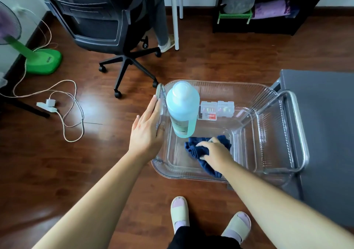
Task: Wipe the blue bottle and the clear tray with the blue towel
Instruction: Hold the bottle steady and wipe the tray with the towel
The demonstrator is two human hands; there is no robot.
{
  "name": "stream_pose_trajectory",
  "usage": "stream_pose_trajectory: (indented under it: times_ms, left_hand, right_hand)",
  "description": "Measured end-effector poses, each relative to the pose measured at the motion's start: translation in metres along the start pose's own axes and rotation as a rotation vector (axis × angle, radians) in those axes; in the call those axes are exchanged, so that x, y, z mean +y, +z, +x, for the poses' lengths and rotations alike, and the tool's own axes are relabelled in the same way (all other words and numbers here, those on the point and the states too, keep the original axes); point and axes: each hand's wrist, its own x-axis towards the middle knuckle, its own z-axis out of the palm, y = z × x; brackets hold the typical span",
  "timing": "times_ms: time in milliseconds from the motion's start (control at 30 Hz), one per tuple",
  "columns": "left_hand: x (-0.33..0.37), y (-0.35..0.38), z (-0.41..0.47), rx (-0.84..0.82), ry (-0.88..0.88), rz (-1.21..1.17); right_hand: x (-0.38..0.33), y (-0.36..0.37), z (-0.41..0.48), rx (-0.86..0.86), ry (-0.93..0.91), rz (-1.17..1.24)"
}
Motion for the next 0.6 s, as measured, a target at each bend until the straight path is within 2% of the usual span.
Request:
stream_pose_trajectory:
  times_ms: [133,200,267,333,433,533,600]
  left_hand:
    - [-0.001,0.001,0.002,0.005,-0.001,-0.008]
    - [0.000,0.002,0.001,0.010,-0.001,-0.009]
    - [-0.001,0.002,0.000,0.018,-0.004,-0.011]
    - [0.000,0.001,-0.001,0.019,-0.005,-0.010]
    - [0.000,0.000,-0.001,0.010,-0.008,0.001]
    - [-0.001,0.001,0.000,0.014,0.005,0.015]
    - [-0.001,0.001,0.001,0.017,0.006,0.019]
  right_hand:
    - [0.040,-0.040,0.011,0.116,0.171,-0.118]
    - [0.056,-0.058,0.003,0.046,0.314,-0.193]
    - [0.058,-0.057,-0.011,-0.086,0.380,-0.242]
    - [0.051,-0.040,-0.025,-0.173,0.313,-0.263]
    - [0.031,-0.009,-0.029,-0.196,0.075,-0.260]
    - [0.014,-0.006,-0.005,-0.094,-0.006,-0.174]
    - [0.020,-0.025,0.014,0.001,0.031,-0.122]
